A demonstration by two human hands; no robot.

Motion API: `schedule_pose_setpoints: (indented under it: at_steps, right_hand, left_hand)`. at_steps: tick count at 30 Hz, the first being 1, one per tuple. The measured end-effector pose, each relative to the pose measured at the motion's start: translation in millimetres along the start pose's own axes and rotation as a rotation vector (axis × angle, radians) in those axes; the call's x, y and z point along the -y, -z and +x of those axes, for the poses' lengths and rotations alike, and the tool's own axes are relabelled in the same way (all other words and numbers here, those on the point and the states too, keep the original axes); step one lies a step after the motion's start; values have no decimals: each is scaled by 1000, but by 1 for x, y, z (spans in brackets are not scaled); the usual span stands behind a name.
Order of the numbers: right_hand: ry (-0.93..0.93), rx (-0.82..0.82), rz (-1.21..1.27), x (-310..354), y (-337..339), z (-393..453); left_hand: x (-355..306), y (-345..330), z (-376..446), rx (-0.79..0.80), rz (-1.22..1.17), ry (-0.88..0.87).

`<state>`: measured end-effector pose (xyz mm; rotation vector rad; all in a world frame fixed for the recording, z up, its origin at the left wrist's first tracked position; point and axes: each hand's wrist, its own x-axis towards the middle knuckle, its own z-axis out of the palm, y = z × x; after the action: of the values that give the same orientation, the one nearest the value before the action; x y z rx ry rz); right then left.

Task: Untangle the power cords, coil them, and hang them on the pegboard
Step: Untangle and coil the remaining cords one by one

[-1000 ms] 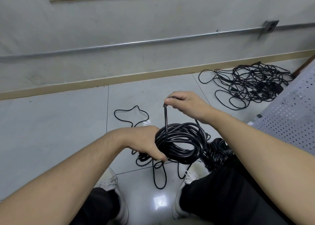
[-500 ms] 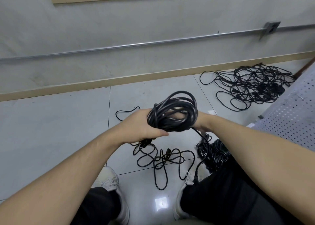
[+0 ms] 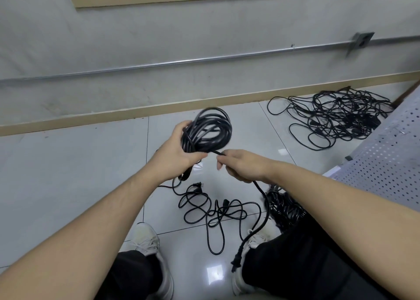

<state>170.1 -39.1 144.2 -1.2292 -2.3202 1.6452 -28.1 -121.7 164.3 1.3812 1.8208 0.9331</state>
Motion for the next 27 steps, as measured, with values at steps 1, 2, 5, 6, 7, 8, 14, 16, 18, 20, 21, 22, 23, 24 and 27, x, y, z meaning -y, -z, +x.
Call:
schedule_pose_setpoints:
  at_steps: [1,2,5,6,7,8,14,16,18,20,21,22,23,24,27]
  right_hand:
    - [-7,7,-45,0,-1,-1]
    - [6,-12,-106,1,-3,-1]
    - [113,-61,-342,5,-4,-4]
    - [144,-56,-409,4,-4,-5]
    - [180,-61,-467,4,-1,-7]
    - [222,-82,-508,3,2,-9]
    - [431,-209,-623,11,20,-23]
    - [495,-241,-629,12,18,-24]
    - [527,-288,-634,13,21,-24]
    - [535,-342,-605,12,26,-23]
    - [542,-377,-575,12,29,-22]
    - [547,-415,-548,12,31,-22]
    - [543,-442,-526,12,34,-21]
    - [534,-453,-501,12,35,-19]
    - [494,-442,-407,14,35,-14]
  left_hand:
    - [0,0,2,-55,-5,18]
    - [0,0,5,-106,-10,41]
    - [0,4,9,-139,44,149]
    - [1,6,9,-125,74,184]
    - [3,6,8,-120,111,201]
    - [4,7,8,-127,152,203]
    - [0,6,7,-119,270,197]
    - [-1,1,6,-51,322,192]
    - [0,-4,7,10,380,172]
    - [3,-5,9,68,433,152]
    - [4,-5,9,104,452,142]
    - [3,-5,9,150,462,128]
    - [3,-6,8,201,456,112]
    - [2,-6,6,253,441,91]
    - [-5,-10,-2,391,465,-19]
